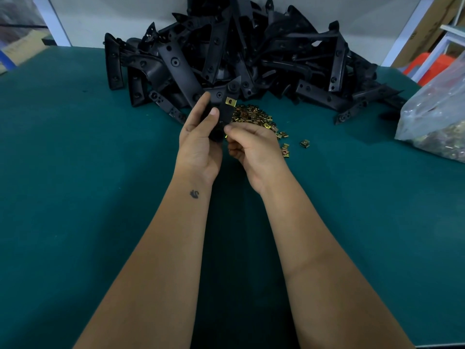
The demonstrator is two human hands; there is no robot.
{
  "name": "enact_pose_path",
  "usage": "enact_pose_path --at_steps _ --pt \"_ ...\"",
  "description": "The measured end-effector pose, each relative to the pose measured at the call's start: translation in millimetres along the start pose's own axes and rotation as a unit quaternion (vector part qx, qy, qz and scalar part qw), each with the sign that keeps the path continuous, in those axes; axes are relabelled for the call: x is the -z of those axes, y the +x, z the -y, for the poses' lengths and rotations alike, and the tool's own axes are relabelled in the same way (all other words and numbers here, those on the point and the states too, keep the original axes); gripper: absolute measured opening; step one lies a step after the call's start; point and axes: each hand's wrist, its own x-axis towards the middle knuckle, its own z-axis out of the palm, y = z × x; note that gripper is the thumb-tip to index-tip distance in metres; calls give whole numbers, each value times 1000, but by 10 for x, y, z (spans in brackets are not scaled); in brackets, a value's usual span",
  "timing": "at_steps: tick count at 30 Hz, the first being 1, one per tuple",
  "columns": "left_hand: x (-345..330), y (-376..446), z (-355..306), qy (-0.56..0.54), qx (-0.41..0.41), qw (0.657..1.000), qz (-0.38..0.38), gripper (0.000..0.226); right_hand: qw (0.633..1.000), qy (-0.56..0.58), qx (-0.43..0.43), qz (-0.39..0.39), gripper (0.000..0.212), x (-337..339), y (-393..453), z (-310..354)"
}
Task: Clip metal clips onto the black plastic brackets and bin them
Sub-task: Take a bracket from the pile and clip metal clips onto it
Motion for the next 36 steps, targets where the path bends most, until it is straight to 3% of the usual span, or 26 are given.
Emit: enact_pose_path --at_steps 17,36 --pt "-30 -19 13 -16 -25 999 40 38 996 79 -27 4 13 55 1 7" --pt "-83 -63 75 -50 -1 999 20 35 994 102 -27 0 11 51 -25 19"
